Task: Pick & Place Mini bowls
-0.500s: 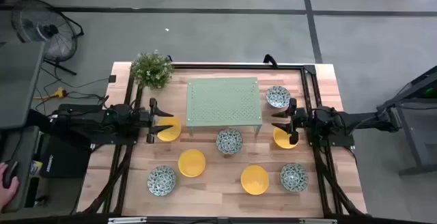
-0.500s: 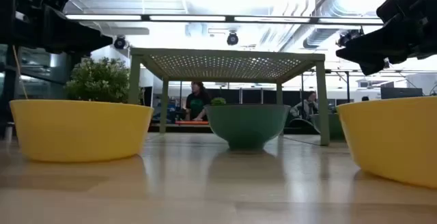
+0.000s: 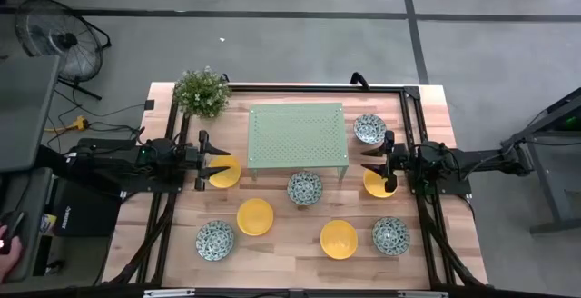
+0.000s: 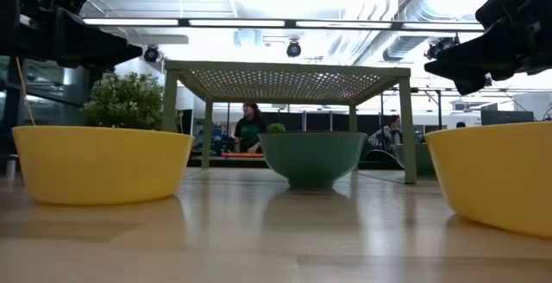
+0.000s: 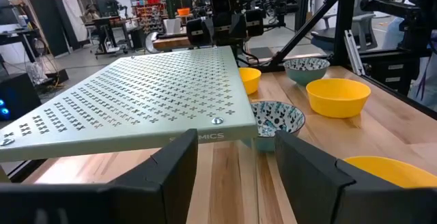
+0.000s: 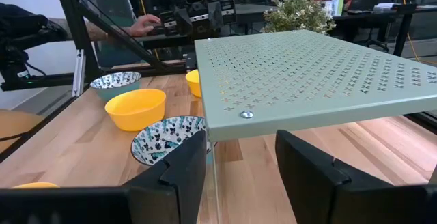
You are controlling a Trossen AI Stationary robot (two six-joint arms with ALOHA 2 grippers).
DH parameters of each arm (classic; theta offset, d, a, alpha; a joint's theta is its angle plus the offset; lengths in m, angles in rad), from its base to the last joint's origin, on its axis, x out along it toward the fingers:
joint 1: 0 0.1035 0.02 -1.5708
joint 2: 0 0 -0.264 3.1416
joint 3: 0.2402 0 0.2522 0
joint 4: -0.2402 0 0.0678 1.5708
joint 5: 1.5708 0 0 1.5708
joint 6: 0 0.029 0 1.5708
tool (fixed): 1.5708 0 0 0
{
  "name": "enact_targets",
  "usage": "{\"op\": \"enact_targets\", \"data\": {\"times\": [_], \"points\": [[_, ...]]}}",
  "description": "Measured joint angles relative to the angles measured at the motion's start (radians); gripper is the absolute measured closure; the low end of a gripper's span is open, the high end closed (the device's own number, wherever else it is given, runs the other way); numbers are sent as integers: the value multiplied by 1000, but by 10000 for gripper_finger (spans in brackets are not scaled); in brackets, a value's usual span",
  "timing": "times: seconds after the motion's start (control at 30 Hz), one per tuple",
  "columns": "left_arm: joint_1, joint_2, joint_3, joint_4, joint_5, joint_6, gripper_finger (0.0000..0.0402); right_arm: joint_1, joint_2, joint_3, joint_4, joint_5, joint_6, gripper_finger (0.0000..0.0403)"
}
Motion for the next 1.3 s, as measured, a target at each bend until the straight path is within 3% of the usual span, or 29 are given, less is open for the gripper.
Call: {"op": "enact_targets", "data": {"times": [1.3], "points": [[0, 0, 0, 0, 0, 0, 211, 0, 0, 0, 0, 0, 0, 238]]}}
